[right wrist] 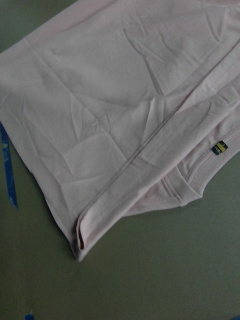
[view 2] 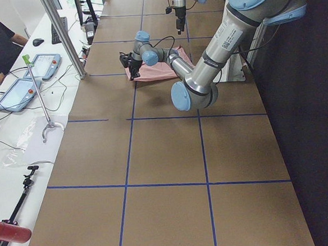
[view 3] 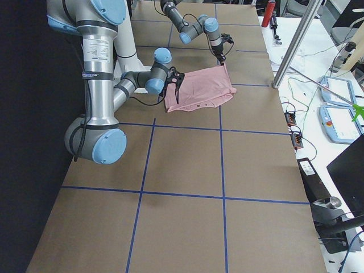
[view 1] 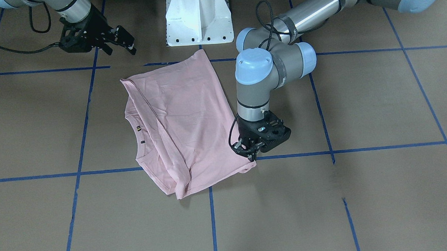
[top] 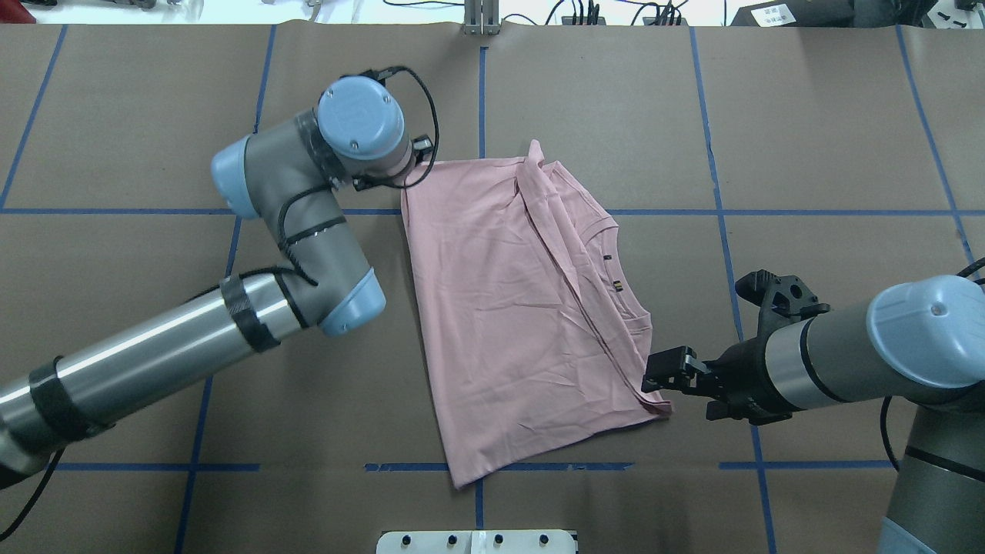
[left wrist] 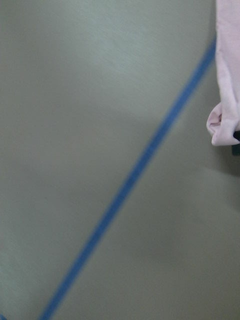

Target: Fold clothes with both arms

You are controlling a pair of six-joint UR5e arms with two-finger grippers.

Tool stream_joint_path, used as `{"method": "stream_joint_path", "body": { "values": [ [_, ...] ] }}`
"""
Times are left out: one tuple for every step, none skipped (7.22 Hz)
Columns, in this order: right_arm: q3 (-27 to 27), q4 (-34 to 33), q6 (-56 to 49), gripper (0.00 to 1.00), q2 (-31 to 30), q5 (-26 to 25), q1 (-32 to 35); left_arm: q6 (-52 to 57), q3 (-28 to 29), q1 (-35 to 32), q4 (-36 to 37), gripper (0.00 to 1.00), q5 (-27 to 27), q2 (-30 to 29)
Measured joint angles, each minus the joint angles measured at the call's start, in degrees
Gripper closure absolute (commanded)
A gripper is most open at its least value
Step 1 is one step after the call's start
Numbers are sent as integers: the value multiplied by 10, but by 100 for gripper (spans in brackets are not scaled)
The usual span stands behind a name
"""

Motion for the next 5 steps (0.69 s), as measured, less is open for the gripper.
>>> {"method": "stream_joint_path", "body": {
  "values": [
    [-14, 0, 0, 0, 14, -3, 3, 31, 54, -17, -47, 100, 1, -20],
    [-27, 0, 0, 0, 25, -11, 4, 53, 100, -25, -94, 100, 6, -35],
    [-39, 0, 0, 0, 35, -20, 5, 64, 138, -28, -134, 100, 15, -47],
    [-46, 0, 0, 0, 42, -25, 6, 68, 165, -28, -163, 66, 22, -55],
    [-50, 0, 0, 0, 45, -27, 7, 70, 183, -28, -184, 1, 26, -59]
  ]
}}
